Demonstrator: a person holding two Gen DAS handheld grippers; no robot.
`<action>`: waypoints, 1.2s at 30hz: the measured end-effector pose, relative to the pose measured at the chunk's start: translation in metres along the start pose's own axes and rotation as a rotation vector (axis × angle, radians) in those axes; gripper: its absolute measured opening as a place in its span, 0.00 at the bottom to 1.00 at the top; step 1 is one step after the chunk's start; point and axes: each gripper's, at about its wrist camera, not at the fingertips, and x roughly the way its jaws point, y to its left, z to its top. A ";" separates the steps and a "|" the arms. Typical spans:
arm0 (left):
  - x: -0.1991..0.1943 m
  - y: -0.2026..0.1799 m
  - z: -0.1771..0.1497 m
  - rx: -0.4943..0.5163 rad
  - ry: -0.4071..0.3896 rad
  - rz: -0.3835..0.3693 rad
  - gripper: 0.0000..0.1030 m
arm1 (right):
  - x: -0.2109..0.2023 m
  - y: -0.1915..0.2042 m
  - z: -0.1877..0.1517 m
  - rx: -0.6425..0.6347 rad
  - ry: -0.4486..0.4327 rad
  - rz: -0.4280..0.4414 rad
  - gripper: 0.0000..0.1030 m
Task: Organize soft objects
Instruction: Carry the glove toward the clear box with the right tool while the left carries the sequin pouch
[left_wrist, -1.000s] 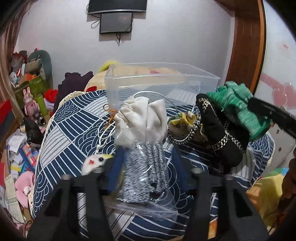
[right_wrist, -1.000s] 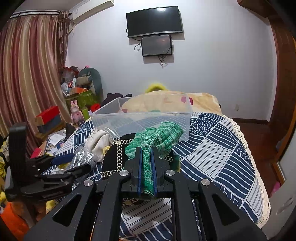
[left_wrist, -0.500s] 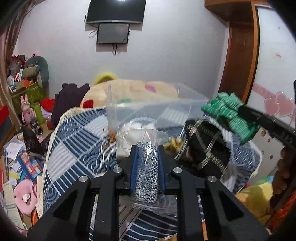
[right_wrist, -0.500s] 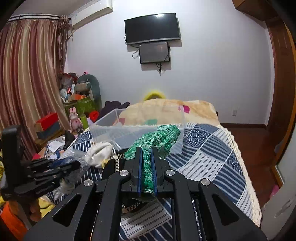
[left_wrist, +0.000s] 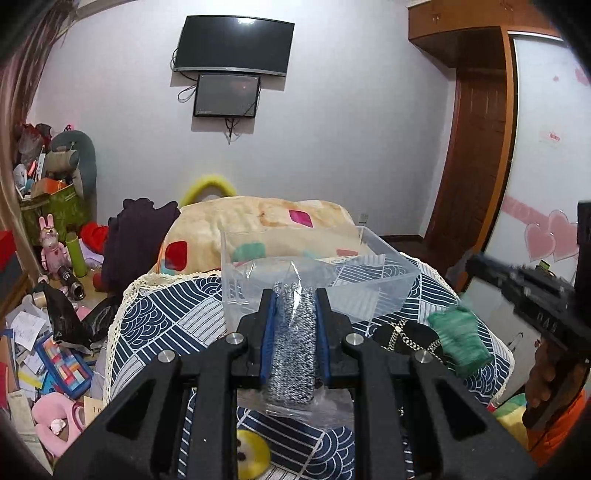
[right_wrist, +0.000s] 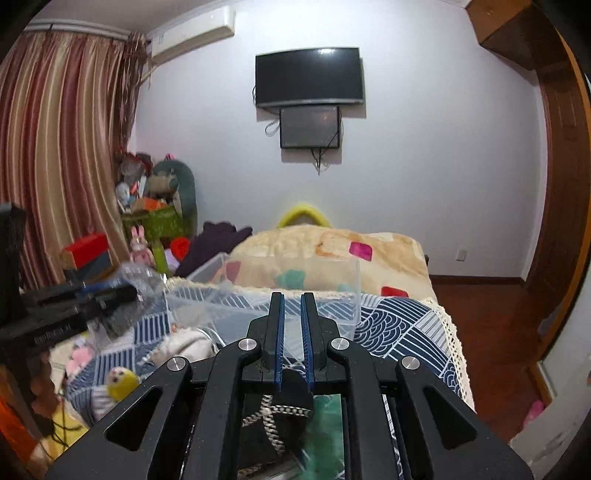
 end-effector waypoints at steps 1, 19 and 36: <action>0.002 0.000 -0.001 0.000 0.004 0.002 0.19 | 0.003 0.000 -0.003 -0.001 0.020 0.010 0.08; 0.008 -0.006 -0.022 0.004 0.049 -0.017 0.19 | 0.000 -0.060 -0.064 0.077 0.225 -0.126 0.52; 0.007 -0.002 -0.013 -0.008 0.030 -0.008 0.19 | 0.015 -0.061 -0.079 0.076 0.287 -0.179 0.11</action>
